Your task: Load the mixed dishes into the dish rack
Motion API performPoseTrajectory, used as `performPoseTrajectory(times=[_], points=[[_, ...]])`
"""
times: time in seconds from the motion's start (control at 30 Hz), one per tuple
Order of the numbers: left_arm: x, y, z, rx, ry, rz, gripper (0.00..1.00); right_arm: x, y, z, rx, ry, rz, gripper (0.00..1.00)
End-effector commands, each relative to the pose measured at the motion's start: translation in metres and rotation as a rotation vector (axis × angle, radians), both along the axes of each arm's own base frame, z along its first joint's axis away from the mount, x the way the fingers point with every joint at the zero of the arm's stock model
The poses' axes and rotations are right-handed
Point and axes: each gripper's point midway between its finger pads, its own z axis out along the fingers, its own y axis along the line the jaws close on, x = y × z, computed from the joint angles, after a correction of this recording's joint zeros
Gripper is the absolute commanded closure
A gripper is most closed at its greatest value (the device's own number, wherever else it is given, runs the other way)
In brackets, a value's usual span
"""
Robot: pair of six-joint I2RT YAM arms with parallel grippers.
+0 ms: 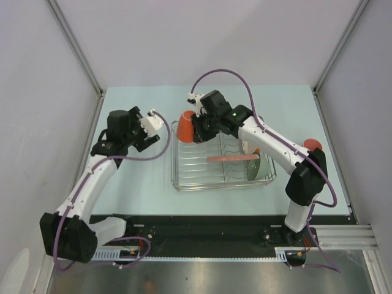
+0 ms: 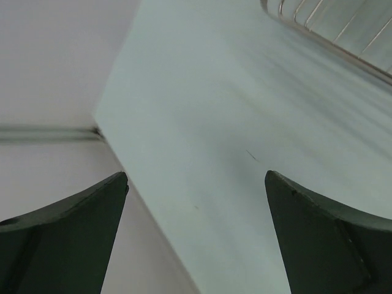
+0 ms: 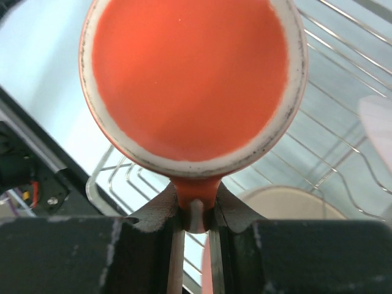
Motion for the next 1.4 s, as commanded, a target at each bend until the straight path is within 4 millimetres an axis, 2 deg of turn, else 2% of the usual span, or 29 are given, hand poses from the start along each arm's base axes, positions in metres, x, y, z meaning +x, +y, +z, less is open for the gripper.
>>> performPoseTrajectory(times=[0.0, 0.2, 0.27, 0.3, 0.33, 0.37, 0.4, 0.6, 0.8, 0.97, 1.3, 1.37], points=[[-0.026, 0.007, -0.032, -0.346, 0.339, 0.19, 0.0, 0.019, 0.007, 0.014, 0.015, -0.112, -0.005, 1.0], [-0.016, 0.001, -0.039, -0.469, 0.41, 0.245, 0.0, 0.031, 0.016, -0.017, -0.035, -0.098, -0.008, 1.0], [-0.011, -0.001, -0.049, -0.494, 0.46, 0.268, 0.0, 0.037, 0.021, -0.032, -0.047, -0.084, -0.015, 1.0], [-0.007, -0.006, -0.043, -0.515, 0.471, 0.254, 0.0, 0.039, 0.024, -0.033, -0.048, -0.086, -0.014, 1.0], [-0.004, -0.007, -0.052, -0.52, 0.52, 0.264, 0.0, 0.041, 0.027, -0.036, -0.049, -0.083, -0.013, 1.0], [-0.005, -0.008, -0.053, -0.528, 0.547, 0.275, 0.0, 0.042, 0.028, -0.049, -0.072, -0.068, -0.011, 1.0], [-0.001, -0.008, -0.047, -0.553, 0.548, 0.293, 0.0, 0.043, 0.03, -0.051, -0.078, -0.071, -0.002, 1.0], [0.006, -0.012, -0.04, -0.59, 0.547, 0.291, 0.0, 0.056, 0.03, -0.073, -0.146, -0.1, -0.014, 1.0], [0.005, -0.02, -0.055, -0.597, 0.652, 0.286, 0.0, 0.065, 0.036, -0.074, -0.219, -0.201, -0.009, 1.0], [0.008, -0.018, -0.055, -0.597, 0.608, 0.279, 0.0, 0.06, 0.045, -0.069, -0.25, -0.315, 0.008, 1.0], [0.015, -0.014, -0.048, -0.588, 0.552, 0.278, 0.0, 0.07, 0.029, -0.101, -0.288, -0.331, -0.057, 1.0], [0.015, -0.013, -0.047, -0.585, 0.543, 0.277, 0.0, 0.073, 0.027, -0.101, -0.275, -0.337, -0.073, 1.0]])
